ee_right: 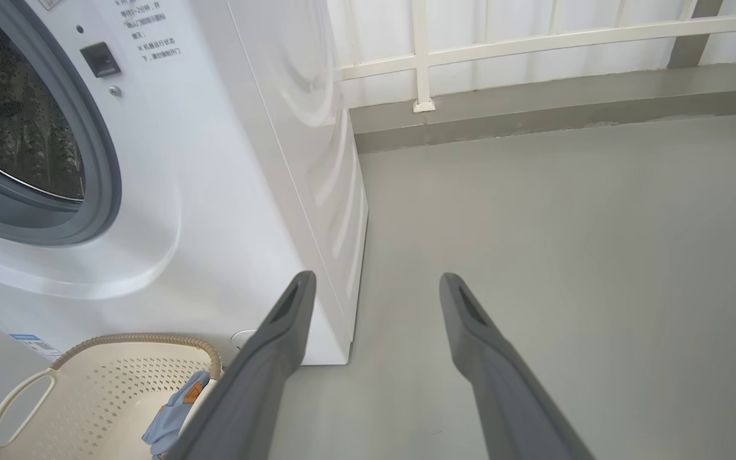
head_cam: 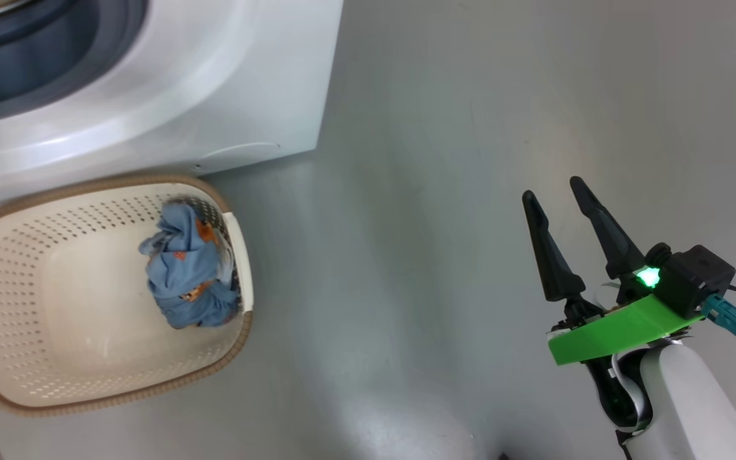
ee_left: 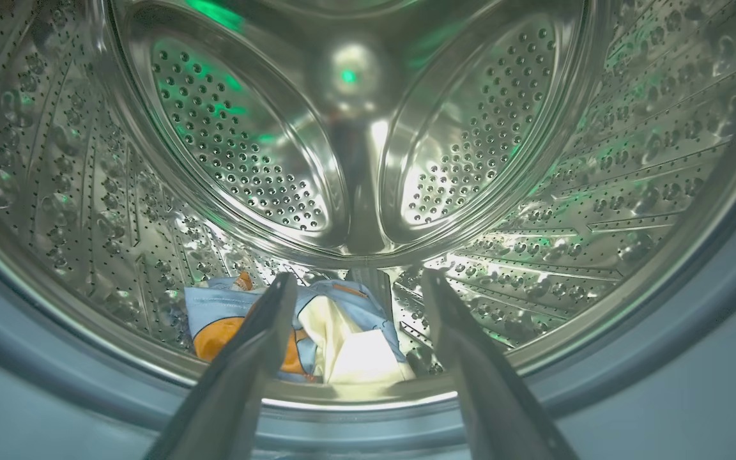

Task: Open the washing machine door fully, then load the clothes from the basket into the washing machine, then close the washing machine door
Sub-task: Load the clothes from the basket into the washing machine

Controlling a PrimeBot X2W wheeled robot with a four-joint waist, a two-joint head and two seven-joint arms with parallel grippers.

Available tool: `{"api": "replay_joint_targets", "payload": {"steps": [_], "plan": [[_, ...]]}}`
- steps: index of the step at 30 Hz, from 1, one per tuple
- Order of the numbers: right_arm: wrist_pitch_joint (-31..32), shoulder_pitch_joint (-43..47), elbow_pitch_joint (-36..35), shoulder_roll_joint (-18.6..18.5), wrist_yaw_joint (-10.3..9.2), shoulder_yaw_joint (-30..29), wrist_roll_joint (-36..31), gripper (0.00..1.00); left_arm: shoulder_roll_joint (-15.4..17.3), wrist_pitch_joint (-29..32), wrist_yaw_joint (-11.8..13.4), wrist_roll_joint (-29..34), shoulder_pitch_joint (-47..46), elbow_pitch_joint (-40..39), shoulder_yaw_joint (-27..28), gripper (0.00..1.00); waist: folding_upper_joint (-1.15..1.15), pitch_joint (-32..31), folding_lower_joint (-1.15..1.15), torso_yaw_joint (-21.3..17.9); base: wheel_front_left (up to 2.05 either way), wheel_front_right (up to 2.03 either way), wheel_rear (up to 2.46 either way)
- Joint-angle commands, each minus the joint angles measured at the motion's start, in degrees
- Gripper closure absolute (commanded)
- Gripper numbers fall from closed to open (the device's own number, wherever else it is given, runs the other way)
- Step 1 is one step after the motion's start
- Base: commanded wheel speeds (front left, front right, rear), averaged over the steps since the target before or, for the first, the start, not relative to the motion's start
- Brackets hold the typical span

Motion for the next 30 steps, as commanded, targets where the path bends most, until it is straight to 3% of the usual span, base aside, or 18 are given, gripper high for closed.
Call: {"api": "replay_joint_targets", "payload": {"steps": [1,30], "plan": [[-0.68,0.63,-1.0,-0.64,0.09,0.95,-0.3,0.0,2.09,-0.3,-0.12,0.4,1.8,-2.13,1.34,0.0,0.0,-1.25,0.0,1.05,0.0,0.0,0.0],[-0.68,9.4,2.32,-6.22,0.09,-2.42,1.13,0.0,-7.91,-0.3,-0.15,1.39,35.11,-16.94,2.97,0.0,0.0,-16.53,0.0,9.57,0.0,0.0,0.0]]}}
